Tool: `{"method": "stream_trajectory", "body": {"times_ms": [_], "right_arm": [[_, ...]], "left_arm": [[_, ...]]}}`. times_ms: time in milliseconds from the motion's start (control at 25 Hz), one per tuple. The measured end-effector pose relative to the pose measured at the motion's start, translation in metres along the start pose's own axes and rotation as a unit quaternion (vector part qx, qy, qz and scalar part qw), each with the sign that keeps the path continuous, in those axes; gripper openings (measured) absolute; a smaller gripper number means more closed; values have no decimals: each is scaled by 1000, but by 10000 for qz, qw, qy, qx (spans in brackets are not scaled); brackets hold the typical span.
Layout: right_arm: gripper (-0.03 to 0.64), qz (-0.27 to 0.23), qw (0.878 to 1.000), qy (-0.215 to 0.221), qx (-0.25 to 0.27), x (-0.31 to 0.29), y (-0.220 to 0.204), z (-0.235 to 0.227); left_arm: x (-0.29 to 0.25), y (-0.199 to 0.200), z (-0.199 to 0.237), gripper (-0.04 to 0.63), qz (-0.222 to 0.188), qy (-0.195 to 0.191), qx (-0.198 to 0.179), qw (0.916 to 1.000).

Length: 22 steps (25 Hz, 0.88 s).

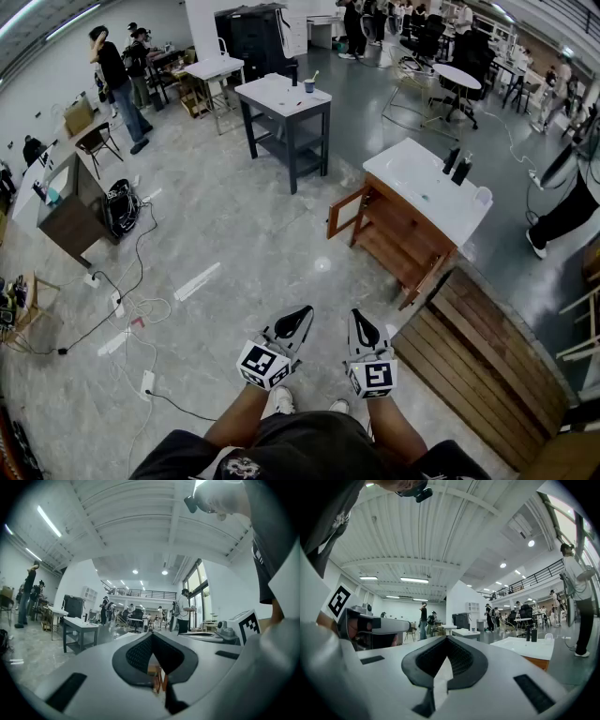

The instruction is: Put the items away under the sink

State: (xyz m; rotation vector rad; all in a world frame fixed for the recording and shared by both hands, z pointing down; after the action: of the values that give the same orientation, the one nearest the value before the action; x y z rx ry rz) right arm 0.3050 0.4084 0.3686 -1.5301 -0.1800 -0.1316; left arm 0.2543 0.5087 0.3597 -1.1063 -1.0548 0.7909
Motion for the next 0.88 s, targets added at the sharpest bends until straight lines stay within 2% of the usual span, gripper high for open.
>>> {"method": "stream_trajectory", "body": {"times_ms": [520,680,880], "right_arm": [[23,-8,10000,45,55,-21,-4,11],[25,-277,9991,-150,-267,-32,9,11],[25,-397,9979,-381,-353,-51,28,18]], "left_arm": [[0,2,19,0,-72,-6,-81,9999],[1,6,28,0,-80,-74,-105,9999],[3,21,54,0,-131,-216,-169,9995]]}}
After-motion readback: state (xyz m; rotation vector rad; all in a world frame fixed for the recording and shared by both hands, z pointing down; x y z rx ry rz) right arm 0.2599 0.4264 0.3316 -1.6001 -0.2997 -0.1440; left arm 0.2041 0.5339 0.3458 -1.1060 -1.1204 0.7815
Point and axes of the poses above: the fingertips, and each gripper's own axes: x backward along the fingers, z to its left, y out of its top, the point moved 1 cm from there along x, backward along the fingers, and after that the axes turned 13 degrees about -z, right-handed, at the moved point
